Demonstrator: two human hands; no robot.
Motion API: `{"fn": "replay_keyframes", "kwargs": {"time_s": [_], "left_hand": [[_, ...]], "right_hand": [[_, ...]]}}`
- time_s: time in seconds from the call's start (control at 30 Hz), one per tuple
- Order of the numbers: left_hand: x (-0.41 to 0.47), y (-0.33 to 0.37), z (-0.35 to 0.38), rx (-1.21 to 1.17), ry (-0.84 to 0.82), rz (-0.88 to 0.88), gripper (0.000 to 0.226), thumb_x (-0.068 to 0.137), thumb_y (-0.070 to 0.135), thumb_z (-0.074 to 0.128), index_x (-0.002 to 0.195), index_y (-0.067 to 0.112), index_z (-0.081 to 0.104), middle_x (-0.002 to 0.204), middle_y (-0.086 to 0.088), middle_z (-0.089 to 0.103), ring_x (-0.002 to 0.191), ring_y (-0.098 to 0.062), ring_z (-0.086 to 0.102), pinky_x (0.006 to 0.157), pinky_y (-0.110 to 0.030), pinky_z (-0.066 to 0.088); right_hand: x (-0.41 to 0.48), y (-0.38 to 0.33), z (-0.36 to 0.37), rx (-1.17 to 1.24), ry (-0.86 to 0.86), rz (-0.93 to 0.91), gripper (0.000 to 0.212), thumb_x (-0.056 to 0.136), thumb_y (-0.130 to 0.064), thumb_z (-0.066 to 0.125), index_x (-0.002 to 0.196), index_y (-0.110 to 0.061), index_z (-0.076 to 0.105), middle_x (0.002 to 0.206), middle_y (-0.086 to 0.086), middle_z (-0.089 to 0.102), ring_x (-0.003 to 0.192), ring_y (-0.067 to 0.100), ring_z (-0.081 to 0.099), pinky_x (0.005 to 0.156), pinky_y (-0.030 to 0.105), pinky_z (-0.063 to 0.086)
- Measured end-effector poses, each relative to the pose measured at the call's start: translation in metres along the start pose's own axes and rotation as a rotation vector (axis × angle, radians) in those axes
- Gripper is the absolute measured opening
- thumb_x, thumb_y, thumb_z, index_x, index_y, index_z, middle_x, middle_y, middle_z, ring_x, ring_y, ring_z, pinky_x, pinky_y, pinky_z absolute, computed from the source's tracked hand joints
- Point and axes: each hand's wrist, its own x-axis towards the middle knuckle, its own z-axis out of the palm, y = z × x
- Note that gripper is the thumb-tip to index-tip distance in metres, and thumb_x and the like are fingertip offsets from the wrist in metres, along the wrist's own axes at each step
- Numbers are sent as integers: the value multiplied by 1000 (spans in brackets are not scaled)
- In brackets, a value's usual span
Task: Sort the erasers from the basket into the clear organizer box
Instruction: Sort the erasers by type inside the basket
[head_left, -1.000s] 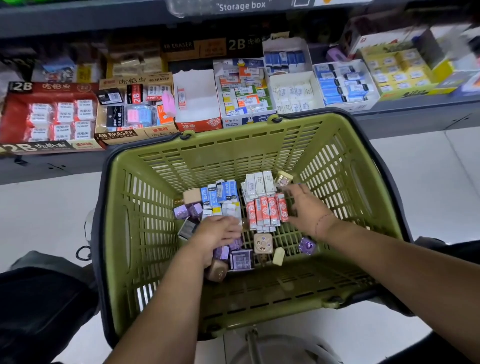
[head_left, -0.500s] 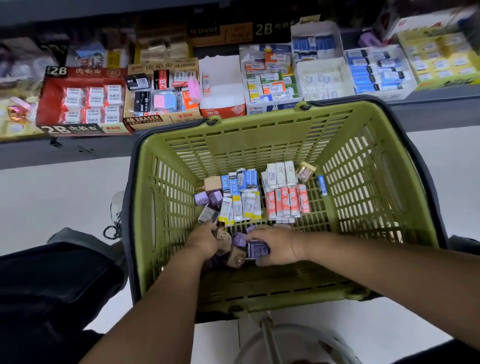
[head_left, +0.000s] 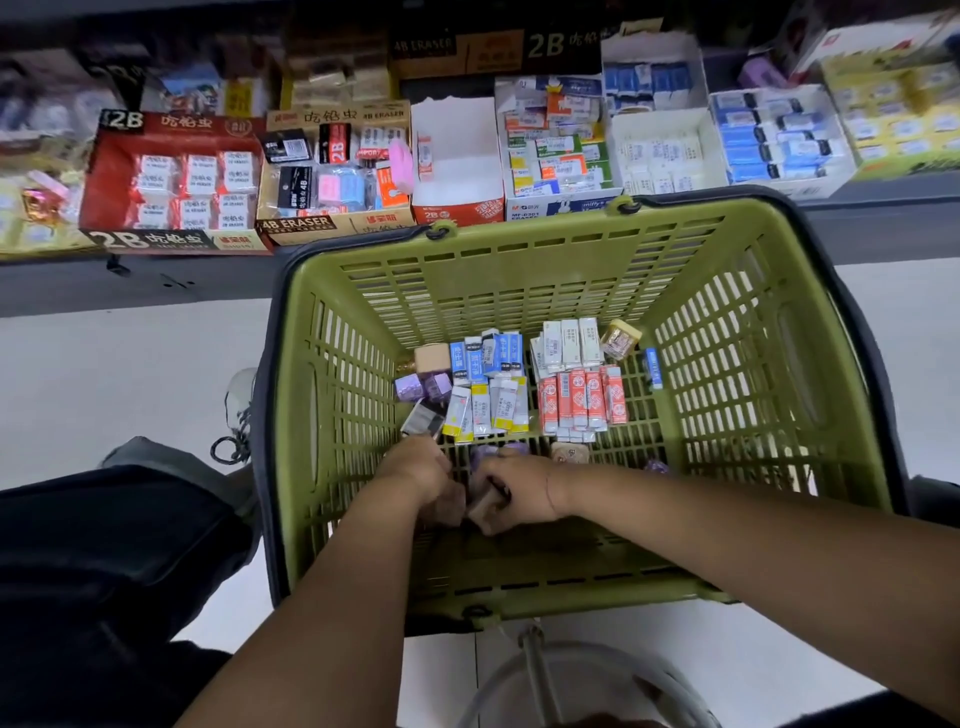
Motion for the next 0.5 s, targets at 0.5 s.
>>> {"fn": "replay_keyframes", "kwargs": {"time_s": [0.5], "left_hand": [[7, -6, -16, -70, -68, -48, 26, 87, 3, 62, 112, 0, 67, 113, -16, 64, 98, -29, 62, 86, -35, 51]], "right_hand": [[4, -3, 0, -49, -139, 25, 61, 90, -41, 59, 144, -23, 36, 142, 5, 44, 127, 26, 44, 105, 36, 37]]}}
